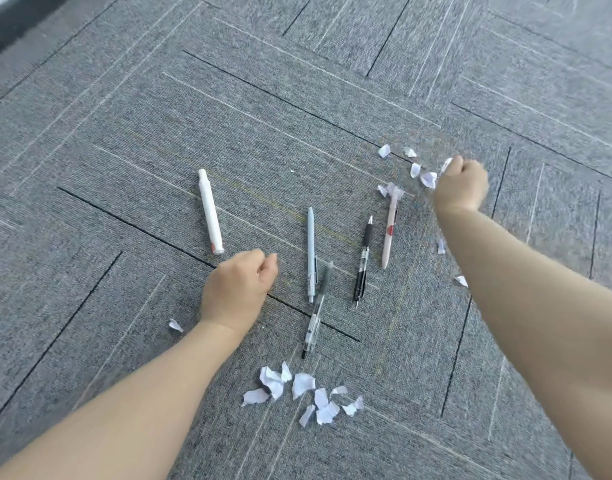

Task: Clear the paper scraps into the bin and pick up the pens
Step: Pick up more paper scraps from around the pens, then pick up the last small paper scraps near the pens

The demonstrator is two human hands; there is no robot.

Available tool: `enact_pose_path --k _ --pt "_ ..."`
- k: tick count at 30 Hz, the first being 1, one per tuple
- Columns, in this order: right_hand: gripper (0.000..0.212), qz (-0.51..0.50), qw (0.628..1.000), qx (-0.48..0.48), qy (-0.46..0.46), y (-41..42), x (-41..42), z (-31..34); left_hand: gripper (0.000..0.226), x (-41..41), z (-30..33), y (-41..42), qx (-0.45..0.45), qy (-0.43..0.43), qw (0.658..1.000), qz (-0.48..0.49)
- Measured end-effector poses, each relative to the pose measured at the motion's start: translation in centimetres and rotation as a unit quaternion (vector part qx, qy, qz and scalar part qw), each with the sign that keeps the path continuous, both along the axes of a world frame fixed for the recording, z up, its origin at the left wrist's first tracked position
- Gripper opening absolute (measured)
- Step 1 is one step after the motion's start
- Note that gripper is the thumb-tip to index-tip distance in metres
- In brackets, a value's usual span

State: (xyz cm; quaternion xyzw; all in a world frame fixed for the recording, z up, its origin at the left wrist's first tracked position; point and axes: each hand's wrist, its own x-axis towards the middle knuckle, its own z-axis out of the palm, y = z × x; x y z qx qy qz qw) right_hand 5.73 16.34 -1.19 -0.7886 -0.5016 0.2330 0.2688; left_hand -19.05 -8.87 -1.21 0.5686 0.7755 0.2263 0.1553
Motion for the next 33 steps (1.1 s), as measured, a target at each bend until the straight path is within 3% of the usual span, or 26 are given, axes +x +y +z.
enact_pose_path --k 3,6,8,11,16,21,25,29,33 --pt "0.036 -0.068 0.982 -0.008 0.176 -3.5 -0.2 1.0 0.045 1.8 2.6 1.1 0.021 -0.109 0.992 0.068" --pt "0.032 -0.108 0.918 0.006 0.382 -8.3 -1.0 4.4 0.048 5.0 5.9 3.9 0.063 -0.240 0.965 0.086" --pt "0.031 -0.110 0.885 0.027 0.452 -11.1 -0.4 7.6 0.044 8.1 8.3 6.0 0.073 -0.353 0.930 0.068" --pt "0.034 -0.113 0.862 0.092 0.486 -13.9 3.4 13.5 0.047 14.6 12.1 8.6 0.058 -0.478 0.876 0.030" --pt "0.038 -0.189 0.852 0.281 0.399 -19.7 15.2 23.7 0.050 29.7 19.8 9.1 0.004 -0.583 0.805 -0.109" --pt "0.037 -0.346 0.858 0.347 0.153 -29.8 26.0 27.2 0.050 44.5 24.9 3.1 -0.108 -0.612 0.739 -0.261" --pt "0.035 -0.452 0.823 0.335 0.080 -34.6 30.4 26.7 0.050 52.5 25.7 -1.9 -0.165 -0.584 0.730 -0.316" --pt "0.031 -0.516 0.809 0.265 0.098 -36.7 32.4 25.8 0.042 56.4 25.1 -4.1 -0.211 -0.459 0.768 -0.393" --pt "0.040 -0.541 0.799 0.229 0.132 -37.5 32.8 26.1 0.055 56.4 25.3 -4.0 -0.292 -0.445 0.737 -0.416"
